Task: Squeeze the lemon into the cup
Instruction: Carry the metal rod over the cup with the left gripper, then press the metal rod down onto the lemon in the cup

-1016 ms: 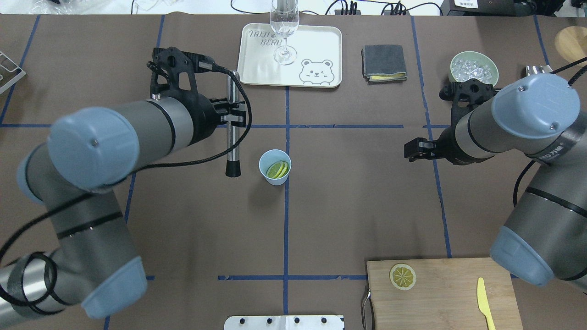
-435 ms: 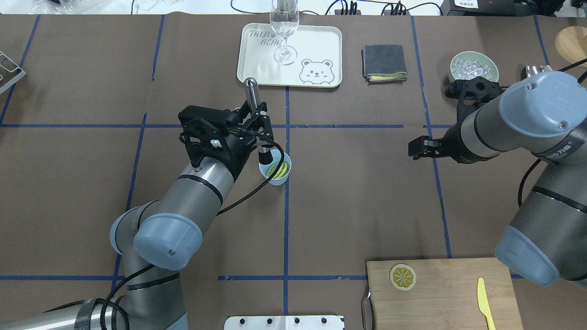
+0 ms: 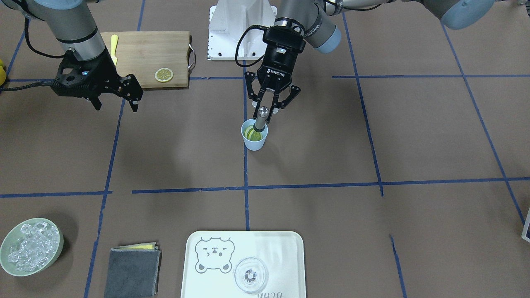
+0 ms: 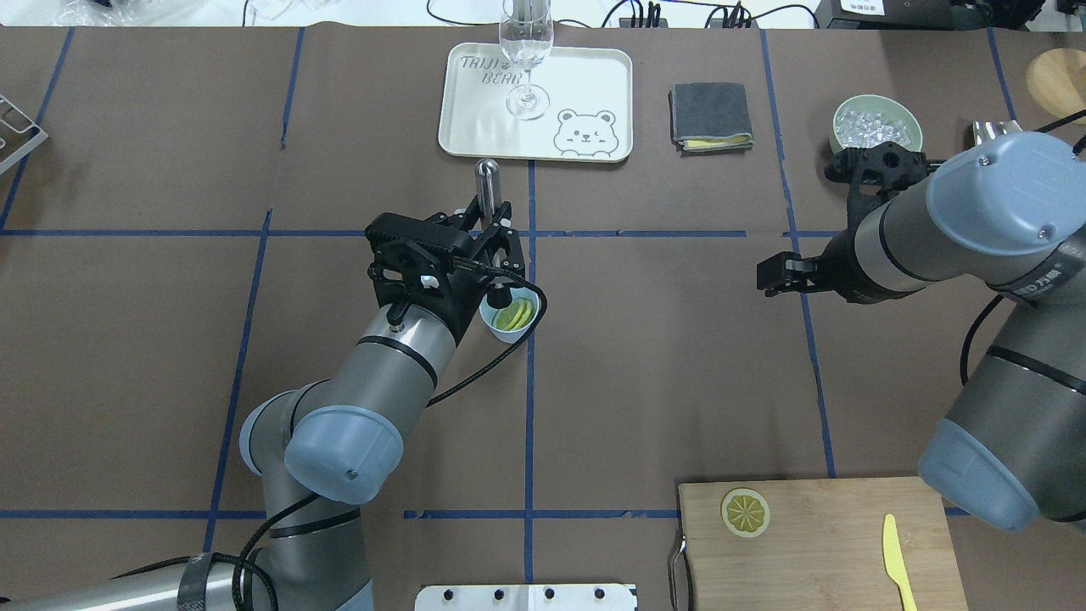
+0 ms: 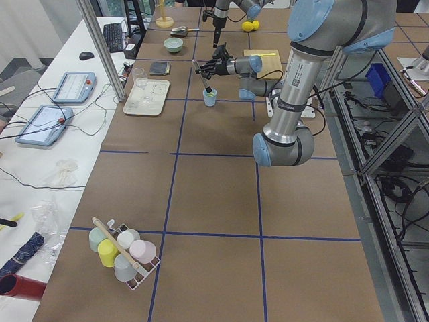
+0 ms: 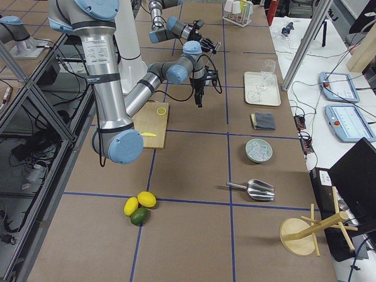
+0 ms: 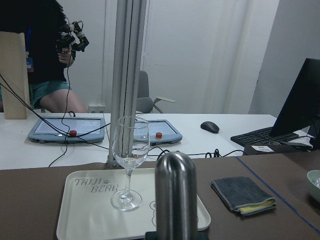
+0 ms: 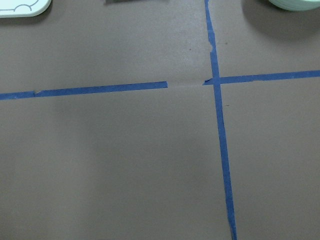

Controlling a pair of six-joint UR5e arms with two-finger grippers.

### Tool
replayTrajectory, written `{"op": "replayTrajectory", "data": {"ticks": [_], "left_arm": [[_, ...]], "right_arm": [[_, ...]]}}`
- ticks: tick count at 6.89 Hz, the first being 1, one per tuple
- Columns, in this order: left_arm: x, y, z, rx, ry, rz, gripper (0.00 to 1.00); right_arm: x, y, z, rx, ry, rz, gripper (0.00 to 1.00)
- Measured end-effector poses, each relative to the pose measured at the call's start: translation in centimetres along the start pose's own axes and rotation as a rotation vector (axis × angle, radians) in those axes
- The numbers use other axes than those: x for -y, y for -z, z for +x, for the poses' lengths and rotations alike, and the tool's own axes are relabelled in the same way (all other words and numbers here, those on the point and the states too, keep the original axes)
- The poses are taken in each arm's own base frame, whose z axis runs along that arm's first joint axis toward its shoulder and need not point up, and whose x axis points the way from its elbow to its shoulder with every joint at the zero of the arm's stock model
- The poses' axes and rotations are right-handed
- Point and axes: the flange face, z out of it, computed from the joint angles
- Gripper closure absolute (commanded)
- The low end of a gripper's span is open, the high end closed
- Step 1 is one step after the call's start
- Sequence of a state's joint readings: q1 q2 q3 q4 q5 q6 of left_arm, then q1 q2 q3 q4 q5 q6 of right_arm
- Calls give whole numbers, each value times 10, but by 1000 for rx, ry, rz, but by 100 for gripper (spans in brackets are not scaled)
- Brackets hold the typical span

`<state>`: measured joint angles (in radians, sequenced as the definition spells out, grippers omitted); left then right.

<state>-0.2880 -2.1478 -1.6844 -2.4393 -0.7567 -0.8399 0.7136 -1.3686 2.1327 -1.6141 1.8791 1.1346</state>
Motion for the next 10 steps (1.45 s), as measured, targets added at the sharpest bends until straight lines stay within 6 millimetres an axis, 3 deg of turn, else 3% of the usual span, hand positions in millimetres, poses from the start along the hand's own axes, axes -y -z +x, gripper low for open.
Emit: {"op": "replayTrajectory", "data": {"ticks": [7, 9, 10], "left_arm": [[-52, -24, 13, 20, -53, -52, 100], [-50, -21, 17, 9, -61, -53, 100], [-34, -14, 24, -13, -80, -37, 100]], "right_arm": [[-1, -1, 2, -4, -1, -3, 0], [-1, -1, 2, -4, -1, -3, 0], [-1, -1, 1, -2, 0, -2, 0]]}}
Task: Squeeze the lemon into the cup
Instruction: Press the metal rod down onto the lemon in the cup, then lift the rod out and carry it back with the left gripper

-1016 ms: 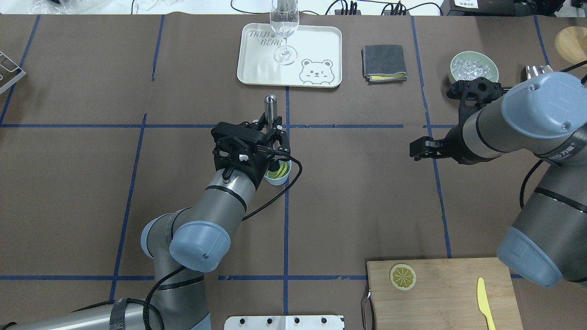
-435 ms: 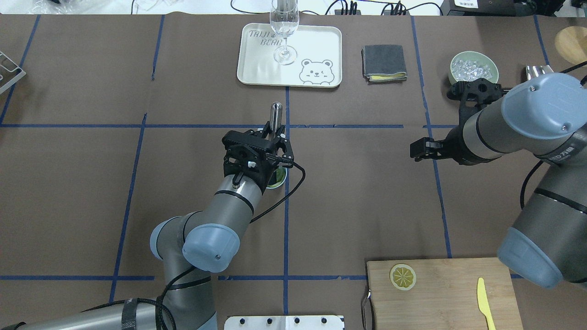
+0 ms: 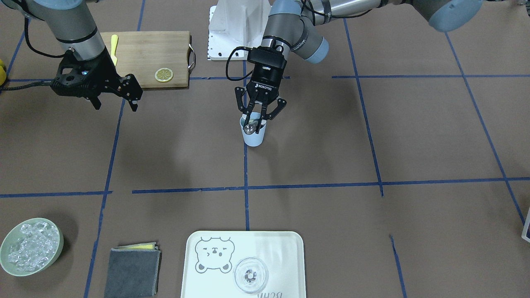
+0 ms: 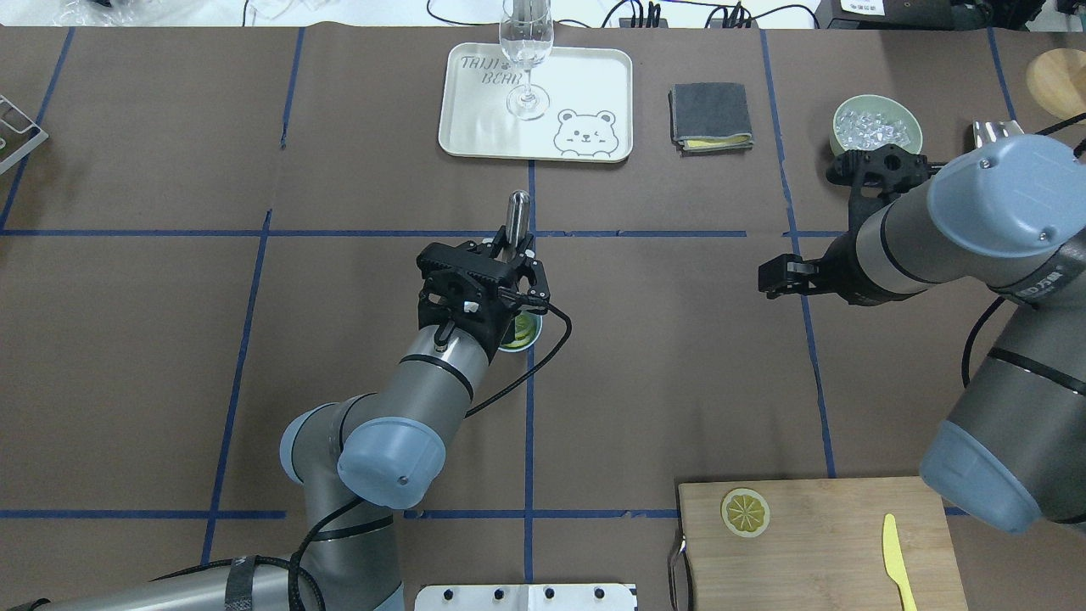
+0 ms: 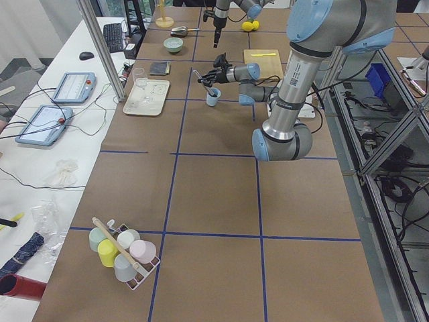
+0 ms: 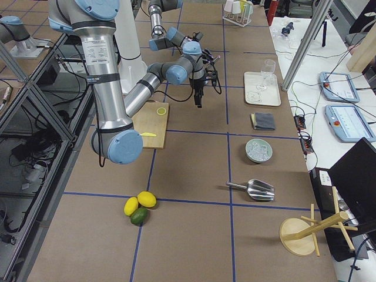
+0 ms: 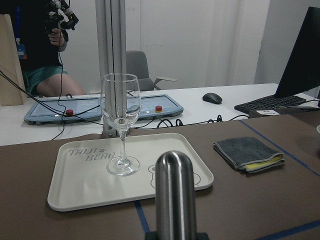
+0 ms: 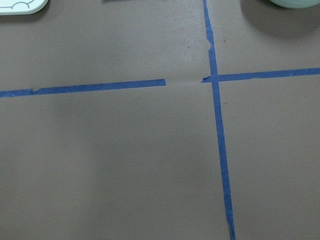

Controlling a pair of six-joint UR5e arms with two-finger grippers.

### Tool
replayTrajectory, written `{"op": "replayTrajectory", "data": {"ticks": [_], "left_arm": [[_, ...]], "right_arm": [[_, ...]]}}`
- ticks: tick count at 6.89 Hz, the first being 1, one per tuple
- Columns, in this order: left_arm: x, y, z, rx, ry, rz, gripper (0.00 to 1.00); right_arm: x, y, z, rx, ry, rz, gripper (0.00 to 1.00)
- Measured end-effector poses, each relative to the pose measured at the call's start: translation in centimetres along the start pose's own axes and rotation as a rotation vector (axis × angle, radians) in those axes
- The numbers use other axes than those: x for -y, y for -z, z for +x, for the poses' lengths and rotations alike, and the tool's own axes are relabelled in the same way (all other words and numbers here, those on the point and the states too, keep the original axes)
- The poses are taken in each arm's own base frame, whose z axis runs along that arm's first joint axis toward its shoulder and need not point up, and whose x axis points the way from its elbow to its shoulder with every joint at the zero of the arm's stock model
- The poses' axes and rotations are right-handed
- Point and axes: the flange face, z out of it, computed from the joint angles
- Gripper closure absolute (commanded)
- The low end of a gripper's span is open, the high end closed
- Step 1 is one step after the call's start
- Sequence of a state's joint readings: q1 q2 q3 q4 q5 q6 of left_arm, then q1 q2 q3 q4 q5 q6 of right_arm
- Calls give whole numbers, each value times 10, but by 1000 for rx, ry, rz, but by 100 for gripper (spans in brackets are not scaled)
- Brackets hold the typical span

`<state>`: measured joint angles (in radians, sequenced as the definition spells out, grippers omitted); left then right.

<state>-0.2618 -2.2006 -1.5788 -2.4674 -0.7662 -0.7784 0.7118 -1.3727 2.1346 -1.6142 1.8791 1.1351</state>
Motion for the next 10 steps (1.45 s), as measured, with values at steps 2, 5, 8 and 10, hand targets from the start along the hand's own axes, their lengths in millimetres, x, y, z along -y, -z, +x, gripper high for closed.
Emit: {"op": "replayTrajectory", "data": {"ticks": [2, 5, 8, 10], "left_arm": [[33, 17, 4, -43, -18, 49, 100], [70, 30, -14, -47, -67, 106, 100], [39, 23, -107, 27, -172, 45, 100], [25, 22, -191, 48, -232, -56, 100]], "right_arm": [[0, 1, -1, 2, 1, 1, 0], [-1, 3, -1, 6, 1, 3, 0], [-1, 5, -1, 9, -8, 4, 0], [-1, 5, -1, 8, -10, 4, 0]]}}
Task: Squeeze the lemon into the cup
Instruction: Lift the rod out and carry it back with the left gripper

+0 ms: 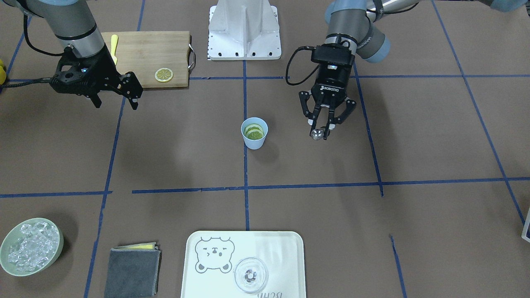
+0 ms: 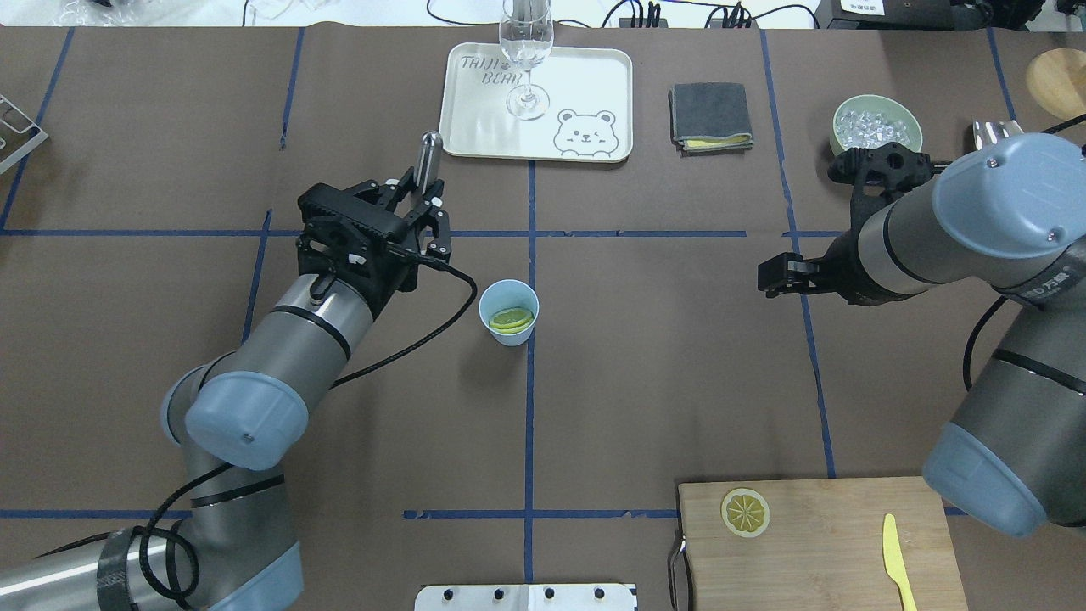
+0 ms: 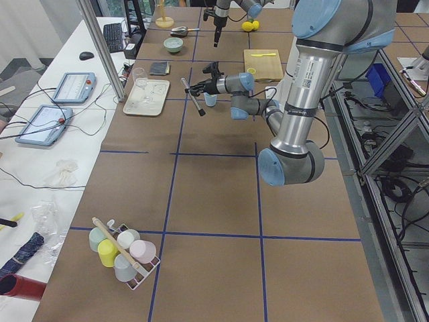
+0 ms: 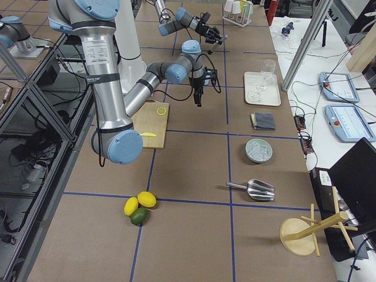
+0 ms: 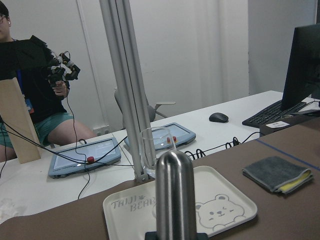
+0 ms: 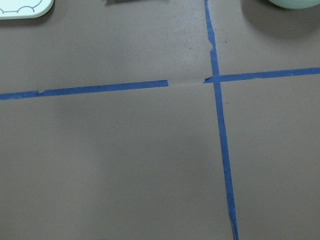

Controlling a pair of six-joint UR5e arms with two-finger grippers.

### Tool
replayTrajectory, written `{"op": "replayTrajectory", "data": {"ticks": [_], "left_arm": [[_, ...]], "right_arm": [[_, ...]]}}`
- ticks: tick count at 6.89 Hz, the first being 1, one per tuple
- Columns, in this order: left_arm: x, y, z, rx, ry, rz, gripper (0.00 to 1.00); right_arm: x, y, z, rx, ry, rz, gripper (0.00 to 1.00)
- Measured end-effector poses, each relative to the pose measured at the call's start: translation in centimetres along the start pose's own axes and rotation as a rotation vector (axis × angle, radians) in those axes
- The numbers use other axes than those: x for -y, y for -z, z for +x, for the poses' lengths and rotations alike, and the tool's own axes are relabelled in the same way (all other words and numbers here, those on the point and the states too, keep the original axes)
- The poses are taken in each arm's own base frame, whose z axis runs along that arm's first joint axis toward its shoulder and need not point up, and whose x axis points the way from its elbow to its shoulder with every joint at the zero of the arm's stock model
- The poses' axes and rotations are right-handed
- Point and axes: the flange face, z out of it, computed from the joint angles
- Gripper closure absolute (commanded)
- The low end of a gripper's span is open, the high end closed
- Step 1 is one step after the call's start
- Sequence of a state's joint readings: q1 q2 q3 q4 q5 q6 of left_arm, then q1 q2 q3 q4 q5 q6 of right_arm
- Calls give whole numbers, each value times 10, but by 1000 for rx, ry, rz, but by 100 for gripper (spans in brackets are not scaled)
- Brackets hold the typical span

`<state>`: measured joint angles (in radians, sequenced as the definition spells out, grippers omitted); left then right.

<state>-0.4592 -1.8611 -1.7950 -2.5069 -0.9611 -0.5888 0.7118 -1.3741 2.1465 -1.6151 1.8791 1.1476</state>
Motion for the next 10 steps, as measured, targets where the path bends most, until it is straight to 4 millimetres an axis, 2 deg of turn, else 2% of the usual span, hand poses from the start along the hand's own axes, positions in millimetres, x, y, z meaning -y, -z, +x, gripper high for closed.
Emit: {"op": "replayTrajectory", "data": {"ticks": [3, 5, 6, 7, 10], "left_arm": [[-40, 5, -133, -57, 24, -266, 100], [-61, 12, -202, -97, 166, -500, 100], [-75, 12, -224, -80, 239, -641, 100], [-93, 8, -238, -27, 323, -769, 100], [-141, -6, -253, 110, 504, -1012, 100]], "right_arm": [[0, 0, -1, 2, -1, 1, 0], [-1, 0, -1, 2, 0, 1, 0], [-1, 0, -1, 1, 0, 0, 0], [-1, -1, -1, -1, -1, -1, 0], [-1, -2, 0, -3, -2, -3, 0]]}}
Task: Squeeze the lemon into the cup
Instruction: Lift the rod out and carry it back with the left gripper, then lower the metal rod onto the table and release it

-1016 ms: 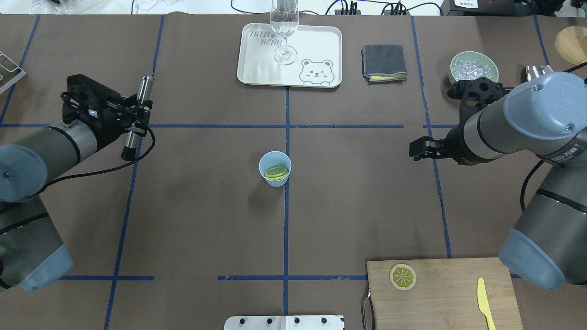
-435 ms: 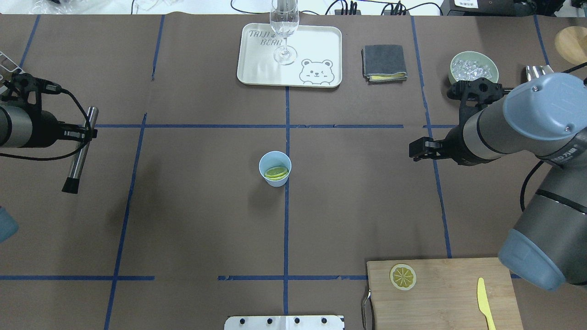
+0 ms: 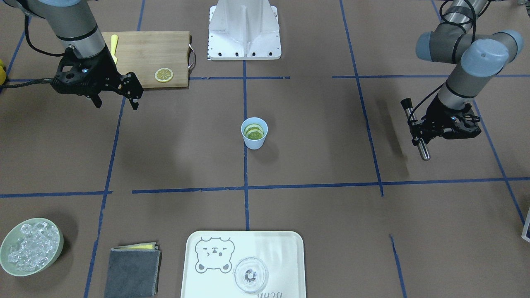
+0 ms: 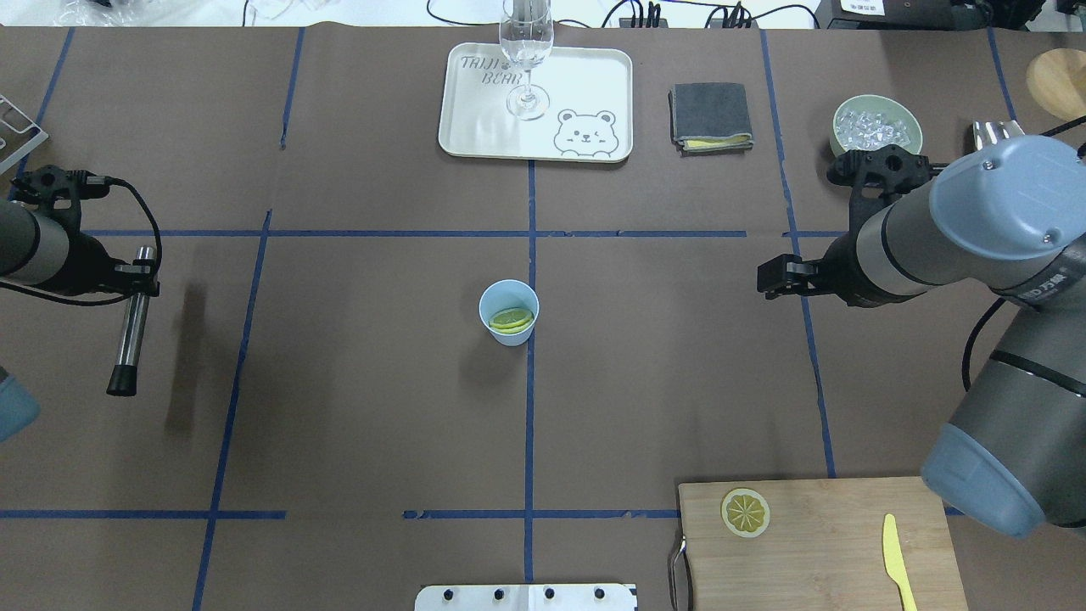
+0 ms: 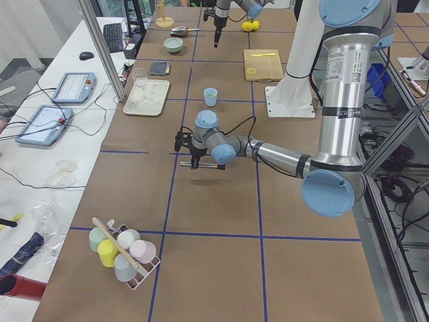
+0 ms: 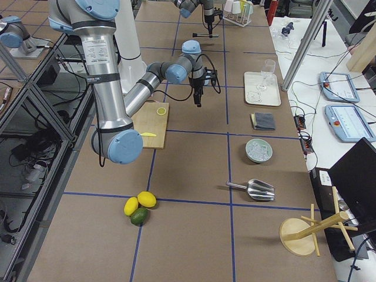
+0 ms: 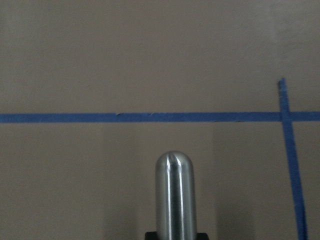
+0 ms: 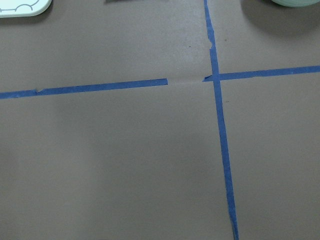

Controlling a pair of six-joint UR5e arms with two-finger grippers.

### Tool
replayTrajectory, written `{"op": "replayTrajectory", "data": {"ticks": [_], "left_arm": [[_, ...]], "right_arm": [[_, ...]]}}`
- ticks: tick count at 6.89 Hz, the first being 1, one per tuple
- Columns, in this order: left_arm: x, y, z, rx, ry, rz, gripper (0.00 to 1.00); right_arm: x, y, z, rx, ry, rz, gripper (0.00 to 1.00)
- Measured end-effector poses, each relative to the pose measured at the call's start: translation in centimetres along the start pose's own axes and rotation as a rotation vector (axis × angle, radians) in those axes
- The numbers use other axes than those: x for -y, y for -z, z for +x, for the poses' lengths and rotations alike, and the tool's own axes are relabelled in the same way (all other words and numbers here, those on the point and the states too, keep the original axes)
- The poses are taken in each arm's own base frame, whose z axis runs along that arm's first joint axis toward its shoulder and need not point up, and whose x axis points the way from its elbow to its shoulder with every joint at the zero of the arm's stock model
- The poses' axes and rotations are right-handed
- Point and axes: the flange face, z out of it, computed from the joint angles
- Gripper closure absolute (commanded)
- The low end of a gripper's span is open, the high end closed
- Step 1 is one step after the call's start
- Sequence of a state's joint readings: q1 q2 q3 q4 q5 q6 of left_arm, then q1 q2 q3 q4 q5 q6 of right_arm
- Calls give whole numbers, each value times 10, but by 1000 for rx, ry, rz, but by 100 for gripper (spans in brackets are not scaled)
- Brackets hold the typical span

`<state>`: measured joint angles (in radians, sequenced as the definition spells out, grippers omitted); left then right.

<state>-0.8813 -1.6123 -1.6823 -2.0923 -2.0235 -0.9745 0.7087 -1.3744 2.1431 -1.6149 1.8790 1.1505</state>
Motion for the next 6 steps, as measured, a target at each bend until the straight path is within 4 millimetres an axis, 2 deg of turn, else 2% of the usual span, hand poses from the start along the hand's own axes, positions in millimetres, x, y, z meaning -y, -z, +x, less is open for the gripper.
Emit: {"op": "replayTrajectory", "data": {"ticks": [2, 6], "left_arm": [[4, -13, 2, 4, 11, -33, 100], [9, -19, 6, 10, -95, -29, 100]], "right_arm": [[0, 1, 0, 1, 0, 0, 0], [0, 1, 0, 2, 1, 1, 0]]}}
